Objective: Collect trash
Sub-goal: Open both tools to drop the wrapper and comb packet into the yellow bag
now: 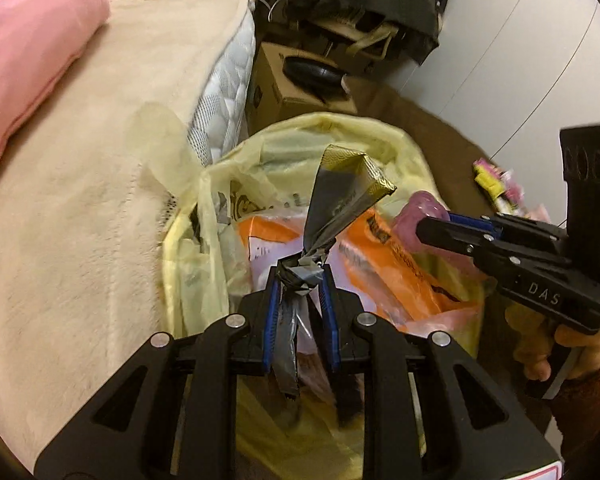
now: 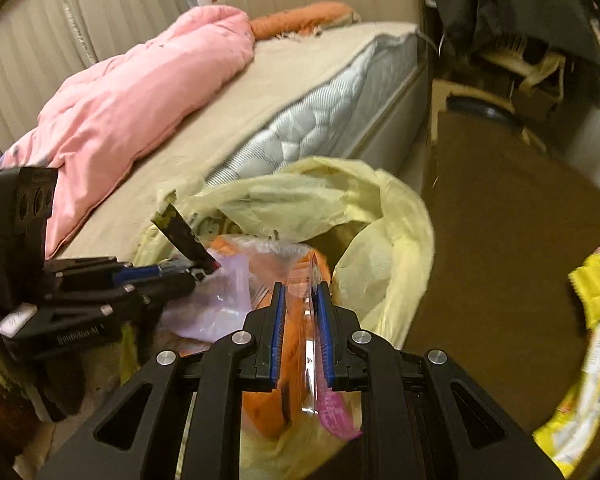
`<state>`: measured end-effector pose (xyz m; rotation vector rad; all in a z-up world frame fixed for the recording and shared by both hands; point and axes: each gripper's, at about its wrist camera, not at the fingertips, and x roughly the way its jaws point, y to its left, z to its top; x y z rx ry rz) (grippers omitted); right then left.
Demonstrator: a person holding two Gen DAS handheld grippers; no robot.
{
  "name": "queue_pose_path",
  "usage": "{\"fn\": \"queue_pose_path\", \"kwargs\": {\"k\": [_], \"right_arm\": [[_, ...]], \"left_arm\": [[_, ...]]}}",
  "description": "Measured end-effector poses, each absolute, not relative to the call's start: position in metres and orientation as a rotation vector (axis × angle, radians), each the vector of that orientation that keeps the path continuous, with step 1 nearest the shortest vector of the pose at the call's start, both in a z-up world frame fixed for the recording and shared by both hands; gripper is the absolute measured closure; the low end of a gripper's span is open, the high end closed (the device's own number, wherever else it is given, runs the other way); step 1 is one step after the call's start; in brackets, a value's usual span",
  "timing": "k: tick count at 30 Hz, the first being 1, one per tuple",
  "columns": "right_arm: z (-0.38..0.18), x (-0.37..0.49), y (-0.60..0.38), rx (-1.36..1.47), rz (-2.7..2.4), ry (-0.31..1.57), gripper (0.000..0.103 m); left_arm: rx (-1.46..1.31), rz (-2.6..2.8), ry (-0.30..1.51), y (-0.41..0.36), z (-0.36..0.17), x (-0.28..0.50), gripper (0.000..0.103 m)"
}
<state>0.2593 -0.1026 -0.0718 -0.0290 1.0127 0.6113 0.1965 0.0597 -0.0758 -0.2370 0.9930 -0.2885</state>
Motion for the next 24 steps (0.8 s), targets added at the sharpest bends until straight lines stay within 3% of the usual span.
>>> {"fn": "queue_pose_path", "kwargs": {"k": [10,13,15,17,24], "right_arm": [[-0.084,0.272,-0.086,-0.037,0.633,1.034,0.088],[-0.075,0.266,-0.09,-0.073,0.601,0.998,0.087],[-0.068,0.262,-0.095,-0.082,0.589,0.975,0.082],[-0.062,0.258,-0.1,-0.092,0.583,0.956,0.061],[-0.036,0.239,-0.125,-0.113,0.527,0.877,0.06]], "left_arm": [[-0.271,-0.295,1.001,0.068,-0.08,0.206,0.084],[-0.278,-0.303,0.983,0.069,-0.075,0.204,0.074],[-0.277,-0.307,0.965,0.07,-0.069,0.202,0.068],[-0.269,-0.301,0.944,0.072,-0.062,0.2,0.064],[-0.235,-0.193,0.863,0.075,-0.032,0.19,0.059]]}}
